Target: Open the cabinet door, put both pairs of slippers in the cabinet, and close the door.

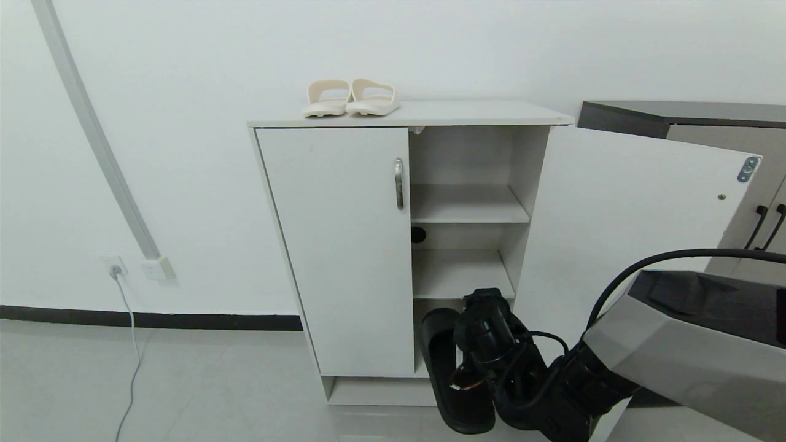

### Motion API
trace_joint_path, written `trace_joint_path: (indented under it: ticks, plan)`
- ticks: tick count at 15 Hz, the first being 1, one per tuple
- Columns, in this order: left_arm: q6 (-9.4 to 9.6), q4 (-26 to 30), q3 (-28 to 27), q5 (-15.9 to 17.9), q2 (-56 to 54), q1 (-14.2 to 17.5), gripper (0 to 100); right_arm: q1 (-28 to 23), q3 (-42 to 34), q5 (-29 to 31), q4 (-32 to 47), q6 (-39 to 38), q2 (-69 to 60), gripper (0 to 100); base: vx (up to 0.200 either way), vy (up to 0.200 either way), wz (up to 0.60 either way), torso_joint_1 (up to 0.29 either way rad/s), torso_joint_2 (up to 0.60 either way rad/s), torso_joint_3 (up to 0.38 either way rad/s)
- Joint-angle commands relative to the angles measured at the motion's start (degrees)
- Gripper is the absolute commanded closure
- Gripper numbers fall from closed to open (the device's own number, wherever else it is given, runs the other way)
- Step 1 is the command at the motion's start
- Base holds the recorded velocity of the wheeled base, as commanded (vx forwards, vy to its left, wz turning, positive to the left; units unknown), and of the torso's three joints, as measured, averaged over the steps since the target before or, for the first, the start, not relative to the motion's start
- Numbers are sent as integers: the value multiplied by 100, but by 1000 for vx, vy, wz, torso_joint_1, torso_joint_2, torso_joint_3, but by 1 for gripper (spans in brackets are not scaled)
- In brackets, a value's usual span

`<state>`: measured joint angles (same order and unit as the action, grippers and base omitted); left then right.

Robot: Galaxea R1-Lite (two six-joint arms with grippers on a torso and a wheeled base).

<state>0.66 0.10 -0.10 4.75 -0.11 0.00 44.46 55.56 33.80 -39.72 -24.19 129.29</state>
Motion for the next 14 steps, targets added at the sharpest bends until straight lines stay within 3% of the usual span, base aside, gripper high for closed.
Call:
trace_joint_path:
  ticks: [1, 6, 14]
  plan:
    - [4, -1, 1, -1, 11, 0, 100, -16, 16, 30, -1, 19, 96, 100, 0, 0, 0, 0, 0, 0]
    - [4, -1, 1, 8, 11, 0, 100, -51, 16, 30, 17, 19, 175, 100, 0, 0, 0, 0, 0, -17]
    - [4, -1, 1, 8, 11, 0, 100, -95, 42, 30, 8, 19, 219, 100, 0, 0, 0, 3, 1, -179]
